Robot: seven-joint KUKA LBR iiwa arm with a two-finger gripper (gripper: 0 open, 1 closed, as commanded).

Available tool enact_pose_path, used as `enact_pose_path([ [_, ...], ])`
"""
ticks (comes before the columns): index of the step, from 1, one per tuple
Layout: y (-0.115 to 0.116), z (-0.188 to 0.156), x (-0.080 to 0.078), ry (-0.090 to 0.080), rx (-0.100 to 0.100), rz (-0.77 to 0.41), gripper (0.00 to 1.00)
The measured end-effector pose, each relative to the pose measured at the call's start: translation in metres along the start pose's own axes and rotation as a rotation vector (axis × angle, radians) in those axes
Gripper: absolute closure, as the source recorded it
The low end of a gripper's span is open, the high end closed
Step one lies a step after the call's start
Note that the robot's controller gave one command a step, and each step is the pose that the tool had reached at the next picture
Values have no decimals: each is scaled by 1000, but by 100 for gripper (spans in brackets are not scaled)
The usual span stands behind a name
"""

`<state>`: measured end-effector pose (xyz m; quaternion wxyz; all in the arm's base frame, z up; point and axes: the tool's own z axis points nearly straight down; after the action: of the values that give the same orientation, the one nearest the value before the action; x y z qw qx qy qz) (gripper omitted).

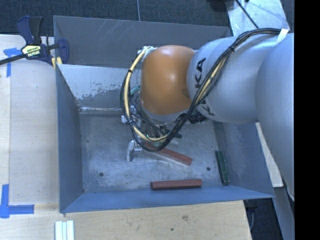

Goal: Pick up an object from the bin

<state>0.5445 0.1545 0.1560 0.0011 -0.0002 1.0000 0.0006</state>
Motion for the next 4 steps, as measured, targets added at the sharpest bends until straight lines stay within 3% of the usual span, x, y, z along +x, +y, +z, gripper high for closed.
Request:
enact_pose_path([
  [1, -26, 36, 1, -5, -2, 10, 0],
  [2, -50, 69, -38, 0, 1, -31, 0],
  [3, -77, 76, -33, -5, 1, -121, 0],
  [4, -111, 77, 4, -34, -8, 1, 100],
])
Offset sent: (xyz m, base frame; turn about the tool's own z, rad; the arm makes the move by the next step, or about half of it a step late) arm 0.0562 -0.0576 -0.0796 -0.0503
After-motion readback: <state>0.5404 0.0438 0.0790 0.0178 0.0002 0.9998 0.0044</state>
